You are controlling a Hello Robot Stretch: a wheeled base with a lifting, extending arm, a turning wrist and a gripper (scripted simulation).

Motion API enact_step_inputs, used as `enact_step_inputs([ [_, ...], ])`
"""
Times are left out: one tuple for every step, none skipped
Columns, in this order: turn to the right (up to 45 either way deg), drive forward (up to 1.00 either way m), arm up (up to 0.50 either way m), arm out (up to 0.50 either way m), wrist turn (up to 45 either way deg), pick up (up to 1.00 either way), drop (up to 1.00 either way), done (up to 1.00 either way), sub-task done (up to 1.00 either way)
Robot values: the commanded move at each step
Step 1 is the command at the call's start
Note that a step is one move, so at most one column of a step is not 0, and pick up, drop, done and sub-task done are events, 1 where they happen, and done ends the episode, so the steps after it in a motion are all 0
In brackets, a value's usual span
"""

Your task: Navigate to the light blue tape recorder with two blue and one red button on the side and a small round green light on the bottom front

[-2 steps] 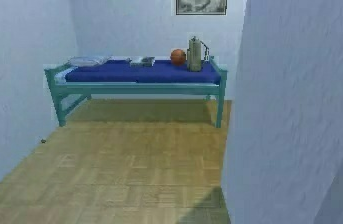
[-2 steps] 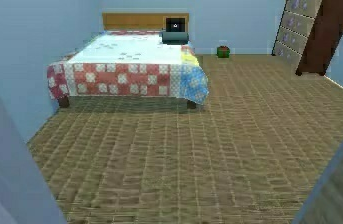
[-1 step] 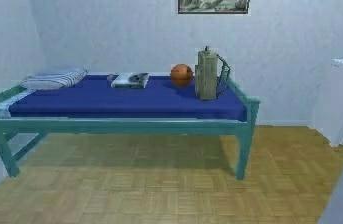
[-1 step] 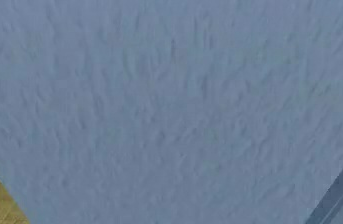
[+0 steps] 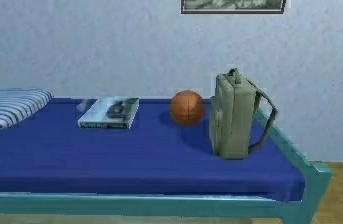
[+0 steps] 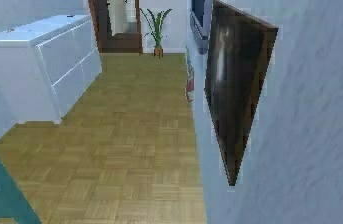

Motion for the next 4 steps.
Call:
enact_step_inputs([
  [45.0, 0.0, 0.0, 0.0, 0.0, 0.0, 0.0, 0.0, 0.0],
  [18.0, 0.0, 0.0, 0.0, 0.0, 0.0, 0.0, 0.0, 0.0],
  [0.0, 0.35, 0.0, 0.0, 0.0, 0.0, 0.0, 0.0, 0.0],
  [18.0, 0.0, 0.0, 0.0, 0.0, 0.0, 0.0, 0.0, 0.0],
])
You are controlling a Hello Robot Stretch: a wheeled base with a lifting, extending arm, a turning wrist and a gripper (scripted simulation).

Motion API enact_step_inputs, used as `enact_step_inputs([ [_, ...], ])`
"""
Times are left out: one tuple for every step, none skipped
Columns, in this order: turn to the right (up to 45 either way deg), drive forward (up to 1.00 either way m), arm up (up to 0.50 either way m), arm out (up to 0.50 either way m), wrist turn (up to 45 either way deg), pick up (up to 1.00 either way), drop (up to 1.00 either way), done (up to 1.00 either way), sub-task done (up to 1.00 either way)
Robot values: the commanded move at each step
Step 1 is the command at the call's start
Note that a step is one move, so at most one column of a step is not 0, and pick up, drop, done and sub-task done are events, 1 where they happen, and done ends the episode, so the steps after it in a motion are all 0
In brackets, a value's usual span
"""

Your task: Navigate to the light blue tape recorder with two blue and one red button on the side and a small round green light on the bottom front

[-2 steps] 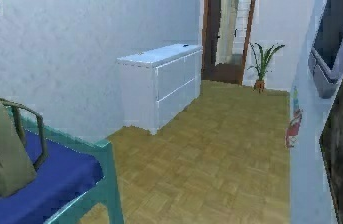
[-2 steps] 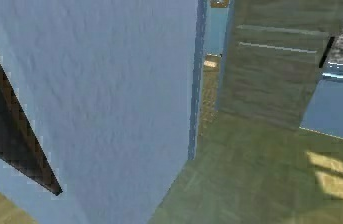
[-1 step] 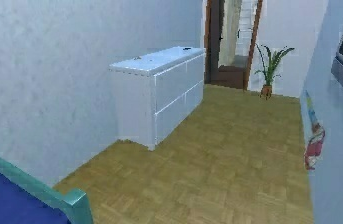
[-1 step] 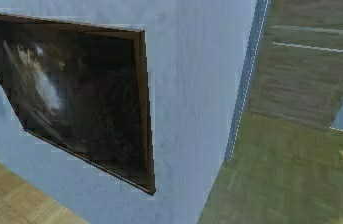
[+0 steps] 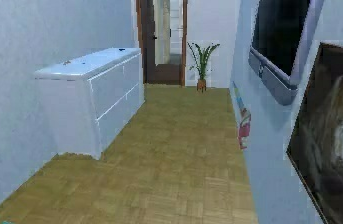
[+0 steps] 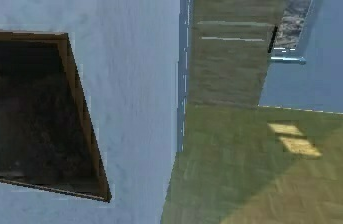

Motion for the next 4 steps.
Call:
enact_step_inputs([
  [0.0, 1.0, 0.0, 0.0, 0.0, 0.0, 0.0, 0.0, 0.0],
  [0.0, 1.0, 0.0, 0.0, 0.0, 0.0, 0.0, 0.0, 0.0],
  [0.0, 1.0, 0.0, 0.0, 0.0, 0.0, 0.0, 0.0, 0.0],
  [6.0, 0.0, 0.0, 0.0, 0.0, 0.0, 0.0, 0.0, 0.0],
])
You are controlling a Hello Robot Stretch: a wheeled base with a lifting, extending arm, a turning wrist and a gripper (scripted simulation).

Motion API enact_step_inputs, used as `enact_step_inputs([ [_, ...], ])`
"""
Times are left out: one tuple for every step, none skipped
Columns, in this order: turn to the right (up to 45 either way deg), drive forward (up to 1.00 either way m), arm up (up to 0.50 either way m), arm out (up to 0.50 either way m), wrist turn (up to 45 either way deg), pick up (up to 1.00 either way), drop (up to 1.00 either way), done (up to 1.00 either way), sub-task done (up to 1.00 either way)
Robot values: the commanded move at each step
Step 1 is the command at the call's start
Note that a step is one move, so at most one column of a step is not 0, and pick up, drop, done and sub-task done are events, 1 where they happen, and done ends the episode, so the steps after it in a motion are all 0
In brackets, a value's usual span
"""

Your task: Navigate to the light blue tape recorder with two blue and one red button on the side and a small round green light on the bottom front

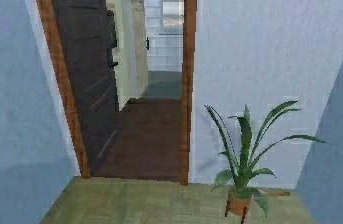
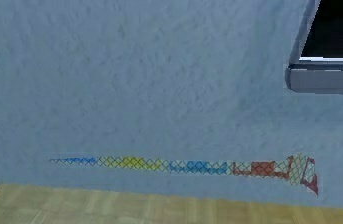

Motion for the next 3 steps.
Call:
enact_step_inputs([
  [0.0, 0.5, 0.0, 0.0, 0.0, 0.0, 0.0, 0.0, 0.0],
  [-24.0, 0.0, 0.0, 0.0, 0.0, 0.0, 0.0, 0.0, 0.0],
  [0.0, 0.85, 0.0, 0.0, 0.0, 0.0, 0.0, 0.0, 0.0],
])
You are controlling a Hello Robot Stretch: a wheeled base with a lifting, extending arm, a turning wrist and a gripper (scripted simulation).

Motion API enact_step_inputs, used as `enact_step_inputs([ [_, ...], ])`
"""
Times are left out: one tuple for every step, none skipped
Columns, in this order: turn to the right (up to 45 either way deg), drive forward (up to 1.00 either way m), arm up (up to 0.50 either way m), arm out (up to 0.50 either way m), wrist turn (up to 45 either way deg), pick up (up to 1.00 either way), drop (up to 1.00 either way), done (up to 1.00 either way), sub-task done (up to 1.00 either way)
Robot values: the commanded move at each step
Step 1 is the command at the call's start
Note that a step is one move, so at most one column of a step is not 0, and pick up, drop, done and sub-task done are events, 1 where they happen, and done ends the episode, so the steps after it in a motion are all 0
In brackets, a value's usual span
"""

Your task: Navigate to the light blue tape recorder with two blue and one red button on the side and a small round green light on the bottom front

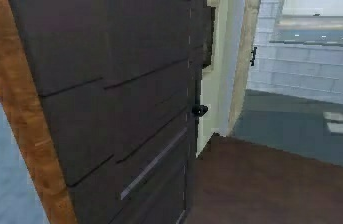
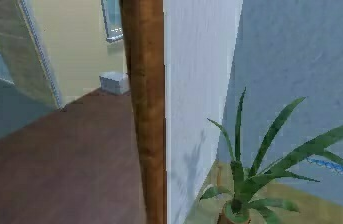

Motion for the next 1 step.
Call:
enact_step_inputs([
  [27.0, 0.0, 0.0, 0.0, 0.0, 0.0, 0.0, 0.0, 0.0],
])
